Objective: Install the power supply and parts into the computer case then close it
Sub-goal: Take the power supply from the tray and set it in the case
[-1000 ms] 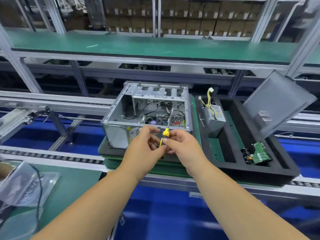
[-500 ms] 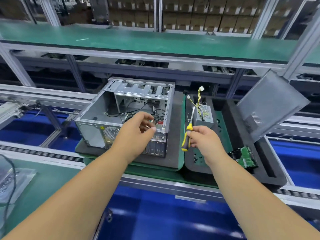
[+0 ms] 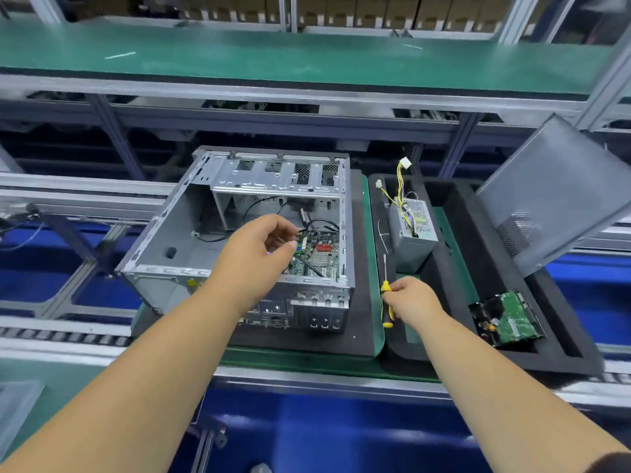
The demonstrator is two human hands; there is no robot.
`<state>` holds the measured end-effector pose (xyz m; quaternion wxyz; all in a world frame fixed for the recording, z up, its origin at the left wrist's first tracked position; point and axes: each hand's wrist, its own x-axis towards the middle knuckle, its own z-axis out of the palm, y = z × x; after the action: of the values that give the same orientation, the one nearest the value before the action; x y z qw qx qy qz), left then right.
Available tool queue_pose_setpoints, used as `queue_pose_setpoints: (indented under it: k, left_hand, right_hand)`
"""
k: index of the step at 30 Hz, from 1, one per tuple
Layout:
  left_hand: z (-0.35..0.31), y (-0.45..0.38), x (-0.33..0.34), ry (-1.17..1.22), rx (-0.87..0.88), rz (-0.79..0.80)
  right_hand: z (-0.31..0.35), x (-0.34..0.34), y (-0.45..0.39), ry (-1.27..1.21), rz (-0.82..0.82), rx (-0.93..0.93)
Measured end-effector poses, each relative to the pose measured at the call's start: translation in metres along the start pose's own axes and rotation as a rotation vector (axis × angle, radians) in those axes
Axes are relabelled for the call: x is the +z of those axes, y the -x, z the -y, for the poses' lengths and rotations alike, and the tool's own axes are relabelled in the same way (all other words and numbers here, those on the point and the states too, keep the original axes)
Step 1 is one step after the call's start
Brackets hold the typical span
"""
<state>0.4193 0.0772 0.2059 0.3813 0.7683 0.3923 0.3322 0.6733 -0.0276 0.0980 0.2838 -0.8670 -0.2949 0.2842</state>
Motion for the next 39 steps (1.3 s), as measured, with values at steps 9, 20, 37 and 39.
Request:
queue_pose_setpoints:
  k: [9, 20, 37, 39]
  left_hand:
    - [0.014, -0.061, -0.017, -0.050, 0.073, 0.163]
    - [0.023, -0.097, -0.021, -0.065, 0.132, 0.313]
    - [-0.007, -0.114, 0.038, -0.004, 0.045, 0.250]
    - [-0.010, -0.112, 0.045, 0.024, 0.006, 0.231]
  right_hand:
    - [0.018, 0.018, -0.017, 0.233, 0.026, 0.090]
    - [0.023, 0.026, -0.020, 0.256, -0.036, 0.142]
    - [0.036, -0.064, -0.088, 0.017, -0.181, -0.005]
    - [0.038, -0.073, -0.099, 0.013, -0.183, -0.010]
